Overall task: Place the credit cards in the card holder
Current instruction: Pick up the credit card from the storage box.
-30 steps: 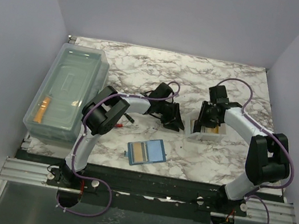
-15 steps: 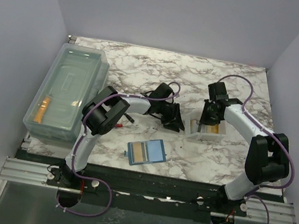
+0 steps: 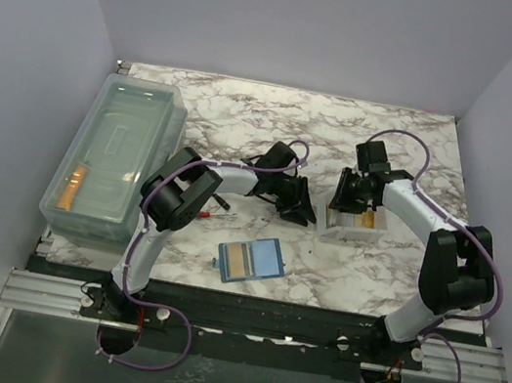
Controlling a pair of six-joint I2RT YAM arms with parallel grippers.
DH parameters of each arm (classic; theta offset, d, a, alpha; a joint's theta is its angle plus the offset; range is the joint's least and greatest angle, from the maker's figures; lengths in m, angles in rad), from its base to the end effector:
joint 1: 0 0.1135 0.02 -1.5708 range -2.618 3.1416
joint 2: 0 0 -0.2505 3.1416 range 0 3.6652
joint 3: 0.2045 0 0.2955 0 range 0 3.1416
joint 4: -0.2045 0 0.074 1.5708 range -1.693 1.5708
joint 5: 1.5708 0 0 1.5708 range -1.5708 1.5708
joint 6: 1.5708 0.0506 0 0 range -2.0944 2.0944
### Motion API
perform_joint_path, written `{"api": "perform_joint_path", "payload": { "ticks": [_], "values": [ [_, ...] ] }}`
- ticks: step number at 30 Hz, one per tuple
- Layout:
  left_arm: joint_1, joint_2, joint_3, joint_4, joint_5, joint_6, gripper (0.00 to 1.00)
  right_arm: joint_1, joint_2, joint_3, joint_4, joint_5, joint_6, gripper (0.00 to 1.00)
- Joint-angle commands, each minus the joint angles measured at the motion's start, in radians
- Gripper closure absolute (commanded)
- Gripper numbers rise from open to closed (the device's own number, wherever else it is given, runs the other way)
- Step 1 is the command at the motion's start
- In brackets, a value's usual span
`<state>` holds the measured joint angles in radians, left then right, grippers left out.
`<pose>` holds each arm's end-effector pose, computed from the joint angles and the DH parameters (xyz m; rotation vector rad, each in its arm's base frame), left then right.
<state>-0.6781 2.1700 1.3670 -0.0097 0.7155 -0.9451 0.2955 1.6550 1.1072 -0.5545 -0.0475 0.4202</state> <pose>0.3550 -0.3286 0.0724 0.0395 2.7591 -1.4909 0.3586 0.1117 0.1525 0.1533 2.7005 0.2862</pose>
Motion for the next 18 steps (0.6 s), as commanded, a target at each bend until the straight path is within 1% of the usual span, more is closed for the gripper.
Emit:
{"api": "perform_joint_path", "payload": {
  "ticks": [1, 6, 10, 11, 15, 18],
  "values": [
    [-0.006, -0.004, 0.003, 0.004, 0.029, 0.01, 0.6, 0.004, 0.038, -0.011, 0.052, -0.071, 0.009, 0.61],
    [-0.005, -0.003, 0.003, 0.004, 0.029, 0.011, 0.6, 0.004, 0.052, -0.018, 0.065, -0.065, 0.007, 0.53],
    [-0.005, -0.002, 0.003, 0.005, 0.03, 0.009, 0.6, 0.004, 0.061, -0.024, 0.072, -0.074, 0.005, 0.52],
    [-0.005, -0.001, 0.003, 0.005, 0.03, 0.009, 0.6, 0.003, 0.06, -0.026, 0.075, -0.085, 0.006, 0.53],
    [-0.005, -0.001, 0.002, 0.005, 0.029, 0.01, 0.6, 0.004, 0.041, -0.04, 0.1, -0.139, 0.018, 0.67],
    [-0.006, -0.001, 0.003, 0.005, 0.029, 0.01, 0.6, 0.004, 0.012, -0.043, 0.104, -0.162, 0.027, 0.75]
  ]
}}
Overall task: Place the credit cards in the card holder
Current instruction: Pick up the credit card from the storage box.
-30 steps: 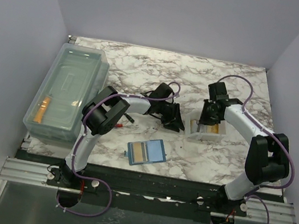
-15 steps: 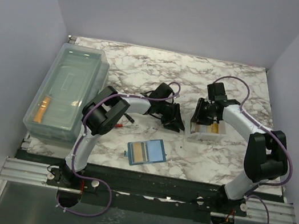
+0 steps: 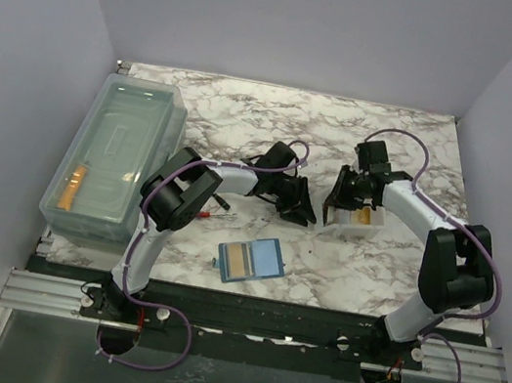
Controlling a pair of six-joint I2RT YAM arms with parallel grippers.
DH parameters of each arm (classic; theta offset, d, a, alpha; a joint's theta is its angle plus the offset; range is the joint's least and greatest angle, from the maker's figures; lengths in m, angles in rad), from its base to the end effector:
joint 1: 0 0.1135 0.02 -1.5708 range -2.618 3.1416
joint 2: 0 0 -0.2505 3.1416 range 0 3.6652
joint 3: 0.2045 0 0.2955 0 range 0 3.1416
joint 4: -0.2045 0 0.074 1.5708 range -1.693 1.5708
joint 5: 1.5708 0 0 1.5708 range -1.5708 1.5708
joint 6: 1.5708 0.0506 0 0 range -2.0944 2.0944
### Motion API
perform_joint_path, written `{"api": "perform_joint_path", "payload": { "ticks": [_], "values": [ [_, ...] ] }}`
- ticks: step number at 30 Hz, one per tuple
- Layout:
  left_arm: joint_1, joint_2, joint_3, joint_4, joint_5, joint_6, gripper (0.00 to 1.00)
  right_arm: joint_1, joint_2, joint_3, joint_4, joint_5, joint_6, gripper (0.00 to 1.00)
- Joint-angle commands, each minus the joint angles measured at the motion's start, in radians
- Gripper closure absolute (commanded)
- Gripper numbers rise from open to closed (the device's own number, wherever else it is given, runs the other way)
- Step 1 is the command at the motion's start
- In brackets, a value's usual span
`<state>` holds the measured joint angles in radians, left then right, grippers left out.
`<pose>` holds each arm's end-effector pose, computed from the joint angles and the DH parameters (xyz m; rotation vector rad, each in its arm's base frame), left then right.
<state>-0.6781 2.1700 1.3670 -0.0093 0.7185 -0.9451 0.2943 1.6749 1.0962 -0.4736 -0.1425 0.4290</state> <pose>0.3549 -0.3286 0.0725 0.0416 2.7592 -1.4945 0.3640 0.1178 0.1469 0.1295 2.6712 0.4294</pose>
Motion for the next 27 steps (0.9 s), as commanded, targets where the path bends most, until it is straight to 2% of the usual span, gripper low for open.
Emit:
{"api": "perform_joint_path", "payload": {
  "ticks": [1, 8, 9, 14, 23, 27],
  "values": [
    [-0.005, -0.001, 0.003, 0.005, 0.025, 0.01, 0.6, 0.004, -0.017, -0.03, 0.019, -0.067, 0.02, 0.78],
    [-0.005, 0.0, 0.004, 0.005, 0.027, 0.011, 0.6, 0.003, -0.022, -0.035, 0.01, -0.073, 0.016, 0.8],
    [-0.005, 0.0, 0.004, 0.005, 0.028, 0.011, 0.6, 0.003, -0.021, -0.037, 0.012, -0.08, 0.016, 0.76],
    [-0.005, 0.005, 0.005, 0.005, 0.027, 0.011, 0.6, -0.003, -0.039, -0.045, 0.021, -0.125, 0.025, 0.68],
    [-0.006, 0.009, 0.009, 0.005, 0.03, 0.011, 0.6, -0.018, -0.061, -0.071, 0.038, -0.18, 0.032, 0.69],
    [-0.005, 0.009, 0.009, 0.005, 0.031, 0.011, 0.6, -0.022, -0.069, -0.077, 0.046, -0.198, 0.036, 0.65]
  ]
}}
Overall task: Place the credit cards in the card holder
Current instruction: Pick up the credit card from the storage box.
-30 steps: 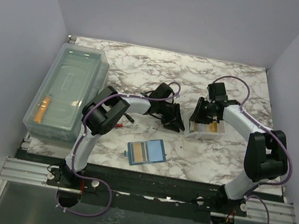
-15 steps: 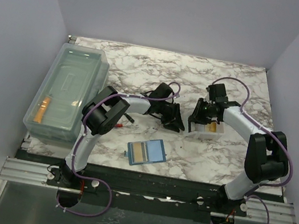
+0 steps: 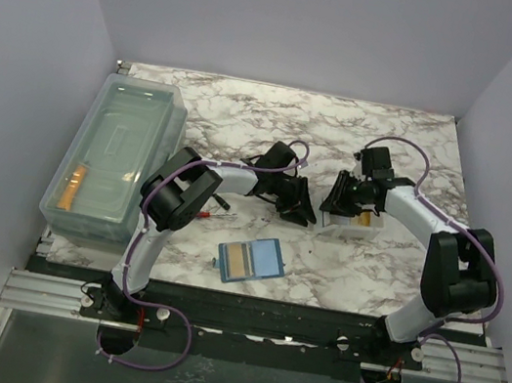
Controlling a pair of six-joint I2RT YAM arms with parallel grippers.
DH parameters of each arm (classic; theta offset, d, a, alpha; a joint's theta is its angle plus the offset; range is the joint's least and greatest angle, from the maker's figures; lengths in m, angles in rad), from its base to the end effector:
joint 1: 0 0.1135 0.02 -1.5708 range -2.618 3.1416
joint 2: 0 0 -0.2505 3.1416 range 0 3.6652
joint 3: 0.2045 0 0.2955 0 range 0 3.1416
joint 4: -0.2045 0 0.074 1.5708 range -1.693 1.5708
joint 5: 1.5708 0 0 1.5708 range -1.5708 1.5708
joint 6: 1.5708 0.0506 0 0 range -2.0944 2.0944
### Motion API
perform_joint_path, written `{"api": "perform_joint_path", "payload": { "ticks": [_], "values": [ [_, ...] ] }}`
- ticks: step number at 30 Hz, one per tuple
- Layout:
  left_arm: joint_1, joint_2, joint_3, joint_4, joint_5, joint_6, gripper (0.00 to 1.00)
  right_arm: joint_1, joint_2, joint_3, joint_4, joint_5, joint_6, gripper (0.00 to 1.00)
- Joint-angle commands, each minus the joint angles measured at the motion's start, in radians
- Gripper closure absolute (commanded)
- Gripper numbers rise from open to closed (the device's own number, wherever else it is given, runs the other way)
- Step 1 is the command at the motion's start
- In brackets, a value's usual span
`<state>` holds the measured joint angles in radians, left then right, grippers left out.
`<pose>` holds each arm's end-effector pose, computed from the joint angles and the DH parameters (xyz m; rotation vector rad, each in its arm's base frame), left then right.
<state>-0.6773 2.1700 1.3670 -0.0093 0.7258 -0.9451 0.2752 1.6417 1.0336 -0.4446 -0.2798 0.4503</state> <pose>0.3548 -0.3285 0.0727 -0.0450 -2.7576 1.5011 0.3525 0.1141 0.1408 0.1353 2.6896 0.6074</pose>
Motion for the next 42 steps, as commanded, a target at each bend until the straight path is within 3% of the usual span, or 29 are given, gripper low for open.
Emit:
{"api": "perform_joint_path", "payload": {
  "ticks": [1, 8, 13, 26, 42],
  "values": [
    [-0.007, 0.008, 0.009, 0.005, 0.024, 0.01, 0.6, -0.005, -0.034, -0.015, 0.017, -0.064, 0.014, 0.63],
    [-0.005, 0.006, 0.009, 0.005, 0.025, 0.012, 0.6, -0.013, -0.039, -0.026, 0.027, -0.091, 0.016, 0.57],
    [-0.004, 0.004, 0.009, 0.005, 0.024, 0.012, 0.6, -0.017, -0.048, -0.032, 0.03, -0.107, 0.019, 0.66],
    [-0.005, 0.003, 0.01, 0.005, 0.024, 0.013, 0.6, -0.037, -0.083, -0.056, 0.04, -0.151, 0.028, 0.65],
    [-0.004, 0.0, 0.009, 0.005, 0.02, 0.016, 0.6, -0.059, -0.108, -0.06, 0.013, -0.133, 0.024, 0.97]
  ]
}}
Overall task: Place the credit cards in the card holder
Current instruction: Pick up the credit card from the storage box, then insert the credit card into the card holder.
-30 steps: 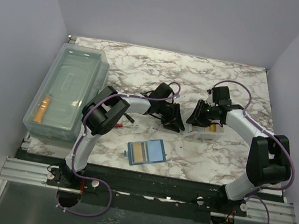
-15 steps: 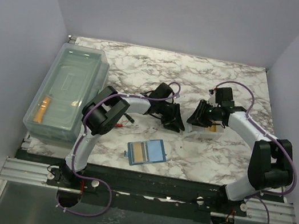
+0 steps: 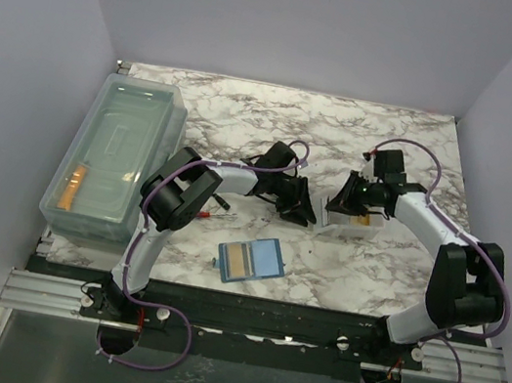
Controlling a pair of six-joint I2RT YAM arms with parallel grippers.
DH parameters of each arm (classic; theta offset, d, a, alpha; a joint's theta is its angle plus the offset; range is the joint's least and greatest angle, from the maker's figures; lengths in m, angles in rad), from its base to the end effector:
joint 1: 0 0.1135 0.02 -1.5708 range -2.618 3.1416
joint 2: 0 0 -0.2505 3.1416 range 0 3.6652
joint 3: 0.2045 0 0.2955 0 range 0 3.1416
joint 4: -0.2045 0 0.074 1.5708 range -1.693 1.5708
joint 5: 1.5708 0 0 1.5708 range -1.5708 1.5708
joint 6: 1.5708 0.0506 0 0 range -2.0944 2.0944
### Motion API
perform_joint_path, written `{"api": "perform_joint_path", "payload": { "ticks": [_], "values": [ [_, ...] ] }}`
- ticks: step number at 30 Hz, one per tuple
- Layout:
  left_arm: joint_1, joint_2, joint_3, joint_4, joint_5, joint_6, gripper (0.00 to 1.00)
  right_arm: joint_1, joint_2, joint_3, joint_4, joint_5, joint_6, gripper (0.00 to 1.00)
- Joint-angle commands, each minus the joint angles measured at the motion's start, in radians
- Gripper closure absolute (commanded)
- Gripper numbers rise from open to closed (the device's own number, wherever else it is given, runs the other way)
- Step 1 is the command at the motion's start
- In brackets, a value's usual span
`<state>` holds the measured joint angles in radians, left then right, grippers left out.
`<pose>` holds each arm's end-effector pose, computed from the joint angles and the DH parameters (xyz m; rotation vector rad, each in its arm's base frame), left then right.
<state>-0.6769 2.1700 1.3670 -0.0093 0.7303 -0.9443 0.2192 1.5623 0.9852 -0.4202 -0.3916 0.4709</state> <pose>0.3548 -0.3284 0.0728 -0.0482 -2.7533 1.5034 0.3458 0.0968 0.1550 0.1777 2.6314 0.7540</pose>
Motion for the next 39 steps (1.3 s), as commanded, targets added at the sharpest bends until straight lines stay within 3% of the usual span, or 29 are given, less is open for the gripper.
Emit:
{"api": "perform_joint_path", "payload": {
  "ticks": [1, 5, 9, 18, 26, 29, 33, 39],
  "values": [
    [-0.005, 0.0, 0.009, 0.005, 0.015, 0.016, 0.6, -0.004, -0.028, -0.009, -0.015, -0.018, 0.002, 0.99],
    [-0.004, -0.002, 0.007, 0.005, 0.011, 0.017, 0.6, -0.006, -0.031, 0.023, -0.064, 0.041, -0.015, 1.0],
    [-0.003, -0.021, 0.008, -0.007, -0.006, 0.028, 0.59, -0.006, -0.045, 0.079, -0.145, 0.193, -0.073, 1.0],
    [0.022, -0.157, -0.001, -0.144, -0.096, 0.124, 0.42, -0.007, -0.067, 0.192, -0.194, 0.299, -0.207, 1.0],
    [0.071, -0.463, -0.169, -0.35, -0.2, 0.277, 0.37, -0.005, -0.22, 0.217, -0.247, 0.238, -0.195, 1.0],
    [0.076, -0.596, -0.284, -0.42, -0.296, 0.275, 0.38, -0.003, -0.269, 0.205, -0.259, 0.097, -0.137, 1.0],
    [0.086, -0.73, -0.441, -0.445, -0.351, 0.22, 0.38, 0.092, -0.338, 0.026, 0.005, -0.173, 0.041, 1.0],
    [0.092, -0.811, -0.565, -0.481, -0.456, 0.129, 0.38, 0.351, -0.299, -0.206, 0.417, -0.134, 0.235, 1.0]
  ]
}}
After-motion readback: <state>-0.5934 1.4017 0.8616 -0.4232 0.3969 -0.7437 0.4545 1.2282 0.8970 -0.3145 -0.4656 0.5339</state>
